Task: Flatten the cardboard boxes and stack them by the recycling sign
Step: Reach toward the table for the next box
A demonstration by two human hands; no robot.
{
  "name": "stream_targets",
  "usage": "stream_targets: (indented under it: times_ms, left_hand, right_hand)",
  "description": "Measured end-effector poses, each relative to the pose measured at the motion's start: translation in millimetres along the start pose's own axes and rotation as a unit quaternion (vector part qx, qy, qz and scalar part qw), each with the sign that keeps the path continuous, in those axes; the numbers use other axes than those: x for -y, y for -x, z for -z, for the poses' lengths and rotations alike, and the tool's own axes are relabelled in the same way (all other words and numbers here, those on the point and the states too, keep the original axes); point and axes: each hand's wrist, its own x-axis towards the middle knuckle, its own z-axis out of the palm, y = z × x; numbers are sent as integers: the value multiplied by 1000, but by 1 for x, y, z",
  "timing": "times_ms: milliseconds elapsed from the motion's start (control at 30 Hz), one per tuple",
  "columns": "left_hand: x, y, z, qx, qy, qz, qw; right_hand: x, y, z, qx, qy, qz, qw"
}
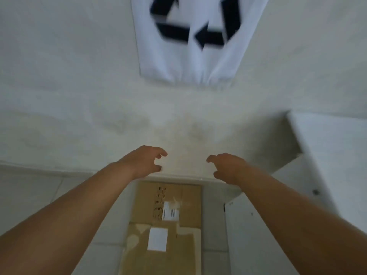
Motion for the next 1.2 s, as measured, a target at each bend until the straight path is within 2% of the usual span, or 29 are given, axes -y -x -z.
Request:
stream_targets:
  times_ms: [233, 467, 700, 900, 1200]
  left_hand:
    - [-152, 104, 167, -167, -104, -104, 975]
    - [-257, 194, 232, -241, -90, -149, 955]
    - [-333, 256, 198, -301, -64, -151, 940]
    - [-400, 263, 154, -360, -59, -137, 921]
    - [-503, 237, 83, -382, -21, -131, 914]
  right_hand:
    - [-4, 155, 190, -148, 36, -25, 988]
    - [-9, 296, 271, -261, -6, -50, 964]
    - [-24, 386, 272, -333, -28, -32, 942]
    - [-69, 431, 252, -401, -6, 7, 916]
    - [-170, 460, 225, -400, -20, 27, 916]
